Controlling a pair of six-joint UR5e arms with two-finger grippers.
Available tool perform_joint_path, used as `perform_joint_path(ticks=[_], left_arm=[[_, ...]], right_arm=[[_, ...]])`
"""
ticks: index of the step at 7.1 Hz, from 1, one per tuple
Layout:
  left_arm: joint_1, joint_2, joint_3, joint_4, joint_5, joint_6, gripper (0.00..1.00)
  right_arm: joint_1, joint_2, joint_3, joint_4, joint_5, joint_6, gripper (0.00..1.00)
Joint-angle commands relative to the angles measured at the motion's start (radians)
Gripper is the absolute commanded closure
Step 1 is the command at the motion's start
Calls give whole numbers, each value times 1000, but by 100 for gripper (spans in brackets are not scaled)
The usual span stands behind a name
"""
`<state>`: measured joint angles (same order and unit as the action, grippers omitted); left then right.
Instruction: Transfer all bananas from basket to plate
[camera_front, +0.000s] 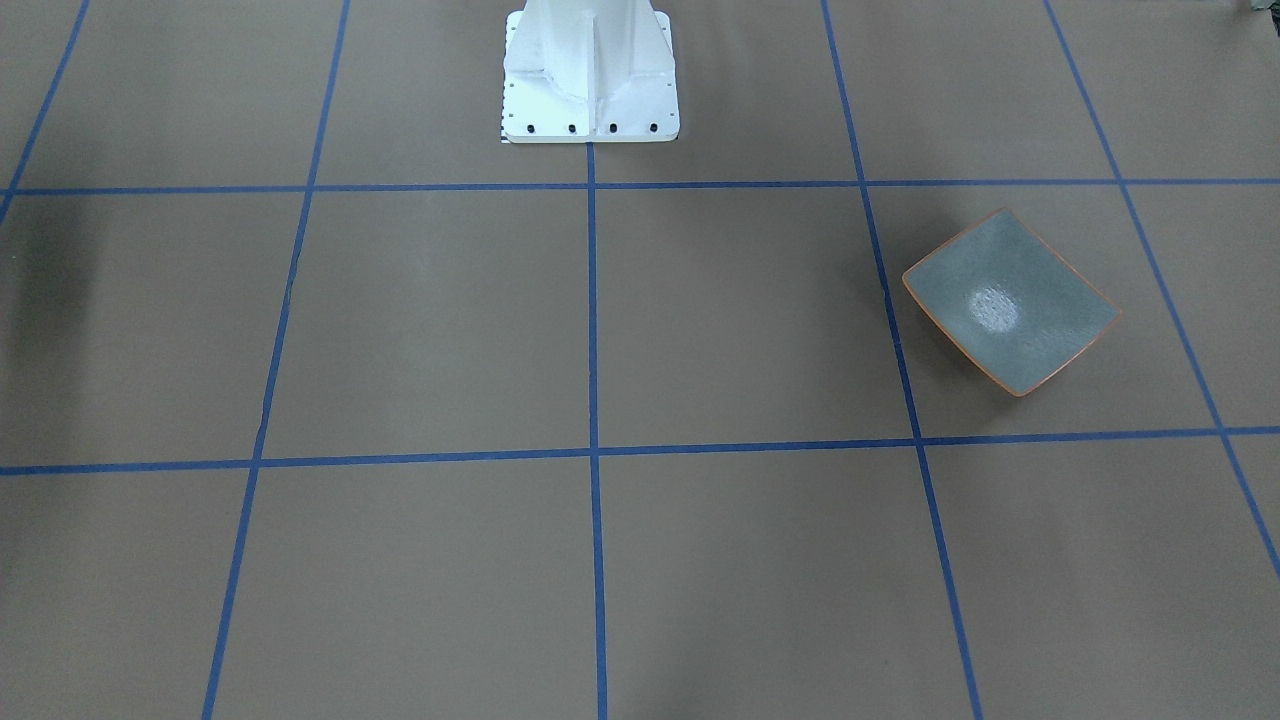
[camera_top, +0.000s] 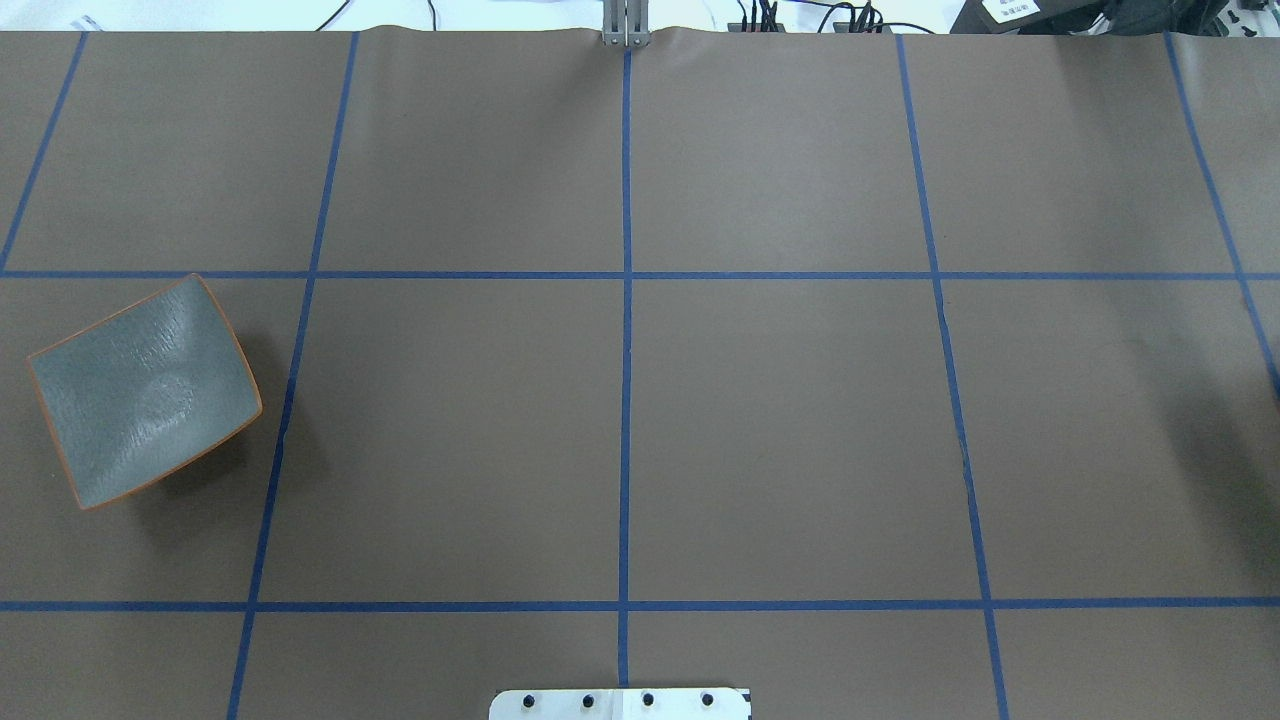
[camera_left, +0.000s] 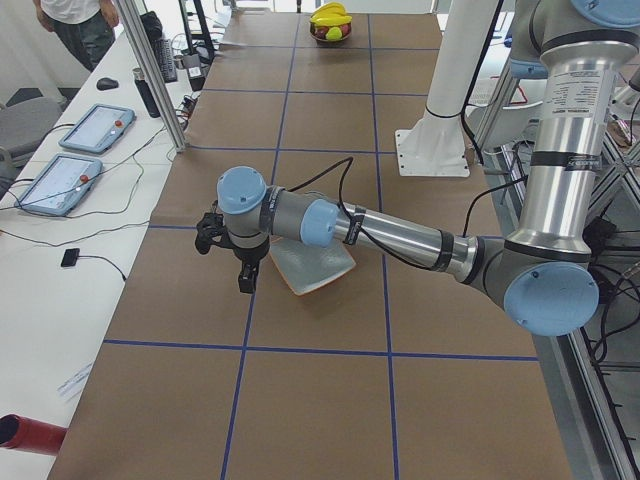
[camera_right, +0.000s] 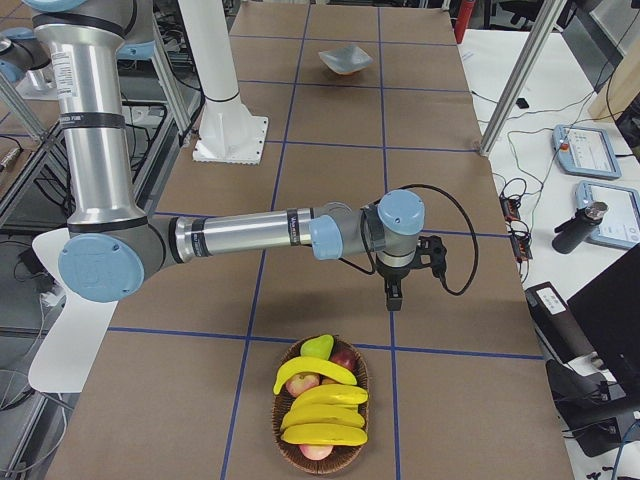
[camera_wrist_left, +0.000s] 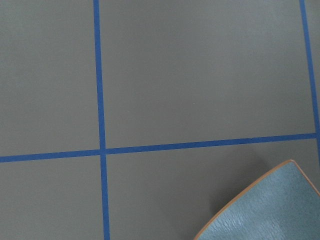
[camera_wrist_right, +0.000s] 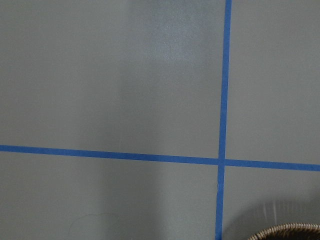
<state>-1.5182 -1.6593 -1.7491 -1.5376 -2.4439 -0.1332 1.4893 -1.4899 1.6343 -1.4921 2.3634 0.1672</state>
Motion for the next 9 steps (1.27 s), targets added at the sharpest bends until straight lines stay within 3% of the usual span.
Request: perform_joint_path(ticks=[1, 5, 9], left_arm=[[1, 7, -12, 1, 8, 1, 0], [4, 131, -122, -12, -7, -5, 0], [10, 127, -128, -10, -20, -14, 0]], right_arm=[[0, -7, -1, 6, 2, 0, 0], [0, -20, -2, 10, 49, 0, 0], [0, -61, 2, 16, 48, -9, 0]])
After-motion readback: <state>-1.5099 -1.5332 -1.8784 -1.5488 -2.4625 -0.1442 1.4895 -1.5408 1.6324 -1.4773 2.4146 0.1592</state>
